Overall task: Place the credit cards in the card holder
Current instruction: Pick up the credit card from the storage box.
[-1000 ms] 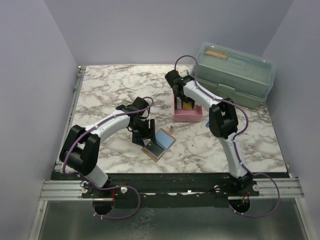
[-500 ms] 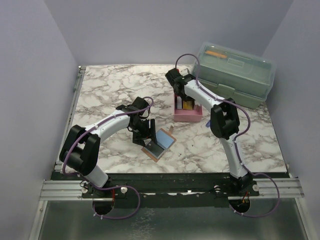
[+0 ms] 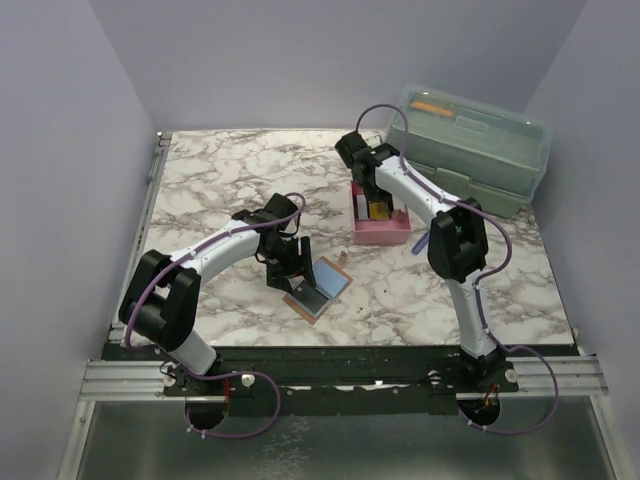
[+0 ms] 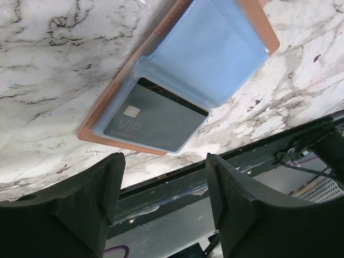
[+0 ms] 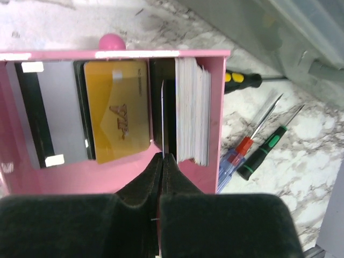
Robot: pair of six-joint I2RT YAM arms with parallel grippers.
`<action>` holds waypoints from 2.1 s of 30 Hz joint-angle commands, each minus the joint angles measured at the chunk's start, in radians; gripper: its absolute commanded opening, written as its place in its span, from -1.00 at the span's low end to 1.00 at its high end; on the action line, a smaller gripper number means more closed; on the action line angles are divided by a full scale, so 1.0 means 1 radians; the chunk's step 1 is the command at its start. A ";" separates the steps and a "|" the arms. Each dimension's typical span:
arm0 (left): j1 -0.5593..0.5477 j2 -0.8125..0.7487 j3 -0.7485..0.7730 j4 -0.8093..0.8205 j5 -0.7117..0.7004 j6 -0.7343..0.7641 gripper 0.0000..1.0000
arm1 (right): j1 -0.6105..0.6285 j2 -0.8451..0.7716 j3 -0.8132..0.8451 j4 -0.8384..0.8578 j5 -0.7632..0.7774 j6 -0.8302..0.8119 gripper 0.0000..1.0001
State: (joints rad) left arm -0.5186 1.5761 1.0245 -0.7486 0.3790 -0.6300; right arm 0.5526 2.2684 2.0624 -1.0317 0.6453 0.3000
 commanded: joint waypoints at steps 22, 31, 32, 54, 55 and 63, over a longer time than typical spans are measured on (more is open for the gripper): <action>0.011 -0.247 -0.048 0.743 0.122 -0.567 0.50 | -0.195 -0.750 -0.635 0.623 -1.364 0.213 -0.99; 0.003 -0.332 -0.229 1.183 0.091 -0.771 0.44 | -0.195 -0.832 -0.804 0.871 -1.550 0.456 -0.99; 0.002 -0.342 -0.236 1.193 0.090 -0.771 0.43 | -0.195 -0.835 -0.816 0.883 -1.557 0.463 -0.99; -0.009 -0.469 -0.279 0.869 -0.077 -0.660 -1.00 | -0.190 -0.779 -0.815 0.690 -1.509 0.340 -0.14; -0.008 -0.484 -0.278 0.793 -0.102 -0.623 -1.00 | -0.184 -0.764 -0.806 0.612 -1.459 0.291 -0.05; 0.035 -0.501 -0.557 0.887 0.102 -0.683 -1.00 | 0.008 -0.578 -0.818 0.495 -1.322 0.077 -0.16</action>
State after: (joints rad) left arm -0.4934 1.0561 0.5961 0.1303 0.3584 -1.3067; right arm 0.4557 1.6066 1.2545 -0.4191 -0.7700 0.5171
